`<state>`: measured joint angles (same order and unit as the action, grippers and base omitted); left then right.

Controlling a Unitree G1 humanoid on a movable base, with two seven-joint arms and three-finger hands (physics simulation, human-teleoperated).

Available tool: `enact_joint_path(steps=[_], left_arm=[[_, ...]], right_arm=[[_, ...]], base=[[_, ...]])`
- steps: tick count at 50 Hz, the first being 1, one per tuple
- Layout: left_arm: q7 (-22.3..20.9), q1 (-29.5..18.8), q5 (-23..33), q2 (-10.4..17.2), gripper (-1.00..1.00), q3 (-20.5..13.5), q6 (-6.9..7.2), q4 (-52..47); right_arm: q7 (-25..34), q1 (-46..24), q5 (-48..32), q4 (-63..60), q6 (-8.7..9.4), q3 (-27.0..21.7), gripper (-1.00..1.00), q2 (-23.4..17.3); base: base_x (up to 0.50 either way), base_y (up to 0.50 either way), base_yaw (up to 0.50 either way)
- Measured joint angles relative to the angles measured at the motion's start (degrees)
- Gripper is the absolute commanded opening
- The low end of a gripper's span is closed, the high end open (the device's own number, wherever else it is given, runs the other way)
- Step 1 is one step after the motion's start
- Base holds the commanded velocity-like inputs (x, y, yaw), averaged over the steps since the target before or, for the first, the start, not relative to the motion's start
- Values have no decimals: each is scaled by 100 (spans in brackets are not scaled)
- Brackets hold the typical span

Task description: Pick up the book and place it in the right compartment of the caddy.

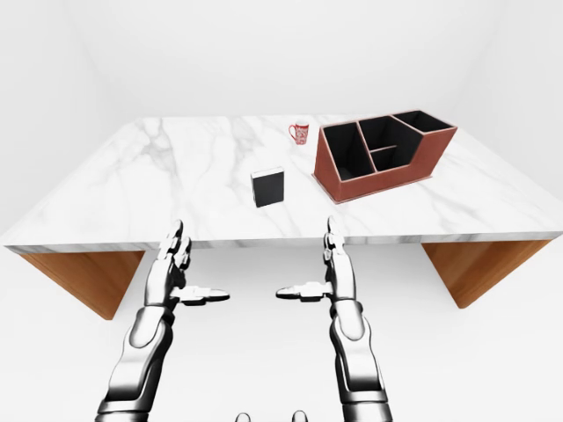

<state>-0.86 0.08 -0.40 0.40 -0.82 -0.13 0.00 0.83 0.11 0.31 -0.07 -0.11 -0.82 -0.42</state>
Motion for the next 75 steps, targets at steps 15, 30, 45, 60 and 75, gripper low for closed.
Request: enact_joint_path(steps=[15,30,45,60,75], left_arm=[[-102,0,-41,53,100,-104,-28,8],[-127,-2,-32,62,100,-118,-50,21],[-132,3,-19,67,100,-125,-63,24],[-138,-1,-18,74,100,-137,-68,32],[-131,-20,-15,80,100,-148,-83,68]], right_arm=[[93,26,30,-28,-19,-103,100,-47],[84,44,6,8,-110,-127,100,-62],[77,49,-36,-25,-91,-127,100,-65],[68,42,-46,-37,-70,-126,100,-62],[71,15,-50,0,-82,-120,100,-60]], base=[[0,0,0],[0,0,6],[0,0,44],[0,0,47],[0,0,31]])
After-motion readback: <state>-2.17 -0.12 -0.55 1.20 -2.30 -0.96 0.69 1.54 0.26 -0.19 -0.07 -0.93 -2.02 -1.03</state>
